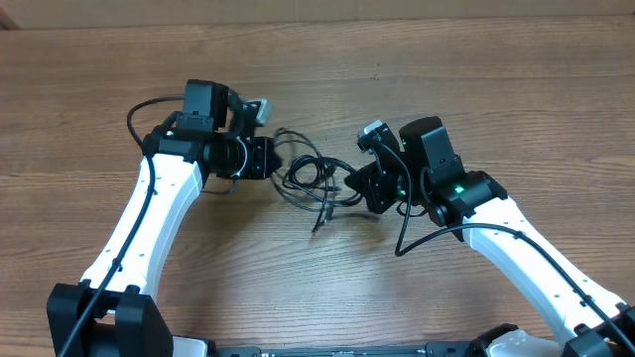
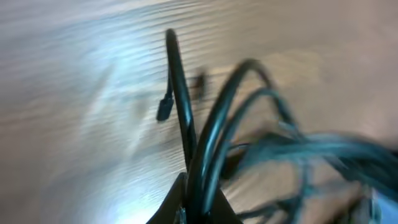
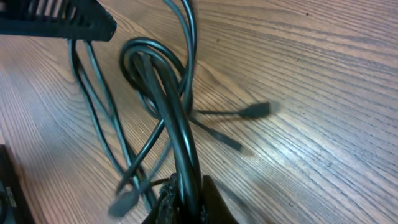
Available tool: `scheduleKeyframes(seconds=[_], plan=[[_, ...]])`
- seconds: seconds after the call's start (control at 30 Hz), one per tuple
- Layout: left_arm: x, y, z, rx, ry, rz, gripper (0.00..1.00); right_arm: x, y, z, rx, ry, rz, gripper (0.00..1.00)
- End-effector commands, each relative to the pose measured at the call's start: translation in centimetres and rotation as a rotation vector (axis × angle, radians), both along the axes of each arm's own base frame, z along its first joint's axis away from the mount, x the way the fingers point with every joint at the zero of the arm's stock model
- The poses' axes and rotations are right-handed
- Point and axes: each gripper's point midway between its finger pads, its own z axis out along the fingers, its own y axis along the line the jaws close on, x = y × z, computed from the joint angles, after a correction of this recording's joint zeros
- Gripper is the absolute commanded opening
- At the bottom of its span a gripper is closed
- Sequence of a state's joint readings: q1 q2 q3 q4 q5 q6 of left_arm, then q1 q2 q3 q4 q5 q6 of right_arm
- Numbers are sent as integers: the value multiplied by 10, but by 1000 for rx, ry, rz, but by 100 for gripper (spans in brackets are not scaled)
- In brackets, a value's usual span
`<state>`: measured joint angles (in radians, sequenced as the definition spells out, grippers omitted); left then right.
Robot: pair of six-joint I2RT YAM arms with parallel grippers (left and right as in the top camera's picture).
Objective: Untangle cables
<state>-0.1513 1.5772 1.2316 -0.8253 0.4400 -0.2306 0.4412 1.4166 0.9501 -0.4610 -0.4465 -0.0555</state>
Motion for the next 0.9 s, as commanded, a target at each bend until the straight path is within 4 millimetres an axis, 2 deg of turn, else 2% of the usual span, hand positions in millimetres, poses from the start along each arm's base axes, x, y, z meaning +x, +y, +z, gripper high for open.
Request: scheduleKeyframes(seconds=[0.0, 0.33, 0.47, 0.6, 0.87], plan=[[17, 55, -2, 165, 51, 464, 5, 4, -1, 5, -3, -15, -5, 4], [7, 64, -8, 124, 173, 727, 5, 4, -1, 5, -3, -15, -5, 4], [-16, 81, -17, 154, 299, 988, 5, 4, -1, 4, -5, -12, -6, 4], [-41, 88, -22, 162, 426, 1211, 4, 3, -2, 3, -7, -8, -5, 4], [-55, 90, -24, 165, 491, 1320, 8, 3, -2, 3, -7, -8, -5, 4]])
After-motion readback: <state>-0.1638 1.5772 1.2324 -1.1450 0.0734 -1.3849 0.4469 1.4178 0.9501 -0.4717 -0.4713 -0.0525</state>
